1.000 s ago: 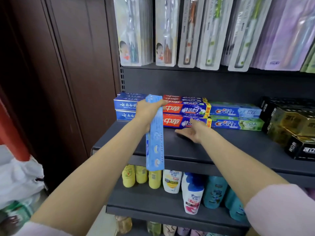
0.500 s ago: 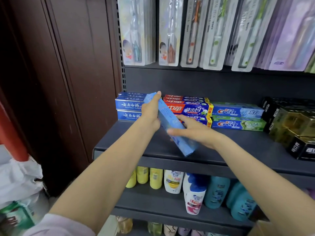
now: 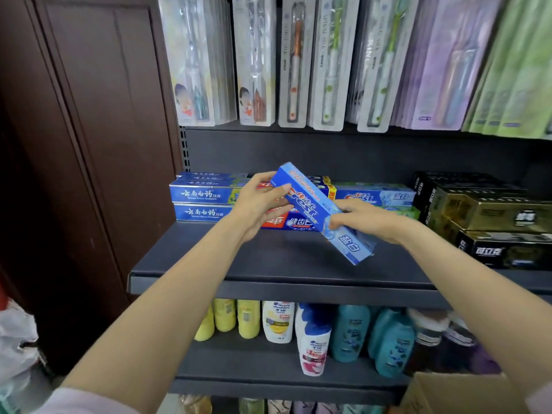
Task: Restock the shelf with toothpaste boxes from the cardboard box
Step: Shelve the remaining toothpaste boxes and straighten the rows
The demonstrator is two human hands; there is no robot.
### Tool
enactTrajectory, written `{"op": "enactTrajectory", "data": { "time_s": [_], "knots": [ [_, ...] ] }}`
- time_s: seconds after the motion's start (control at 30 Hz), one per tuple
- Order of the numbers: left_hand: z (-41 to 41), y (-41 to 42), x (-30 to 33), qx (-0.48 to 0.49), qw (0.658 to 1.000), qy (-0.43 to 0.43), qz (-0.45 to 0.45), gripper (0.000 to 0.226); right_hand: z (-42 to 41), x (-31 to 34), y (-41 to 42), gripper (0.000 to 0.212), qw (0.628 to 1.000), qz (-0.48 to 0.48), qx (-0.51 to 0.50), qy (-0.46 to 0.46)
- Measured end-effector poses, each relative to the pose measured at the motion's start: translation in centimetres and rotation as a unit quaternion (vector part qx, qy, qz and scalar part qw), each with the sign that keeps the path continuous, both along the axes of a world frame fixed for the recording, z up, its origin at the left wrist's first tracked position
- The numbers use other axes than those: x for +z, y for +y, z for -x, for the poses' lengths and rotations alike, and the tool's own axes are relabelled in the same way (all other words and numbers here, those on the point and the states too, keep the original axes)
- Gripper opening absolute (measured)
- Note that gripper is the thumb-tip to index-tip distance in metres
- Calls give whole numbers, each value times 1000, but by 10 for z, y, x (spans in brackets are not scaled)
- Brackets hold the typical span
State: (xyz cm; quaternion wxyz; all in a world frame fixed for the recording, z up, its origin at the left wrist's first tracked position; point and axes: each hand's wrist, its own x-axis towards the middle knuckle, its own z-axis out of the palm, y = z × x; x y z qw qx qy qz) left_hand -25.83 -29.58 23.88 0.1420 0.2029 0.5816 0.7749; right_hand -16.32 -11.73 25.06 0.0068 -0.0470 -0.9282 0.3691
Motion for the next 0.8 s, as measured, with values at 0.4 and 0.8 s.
{"op": "enactTrajectory", "data": {
  "time_s": [0.4, 0.8],
  "knots": [
    [5, 108, -10, 218, 785, 413, 407, 48, 18, 10, 125, 53, 921, -362, -127, 69],
    [23, 157, -27, 165, 600, 424, 659, 94, 60, -24, 158, 72, 848, -503, -108, 125]
  ]
}}
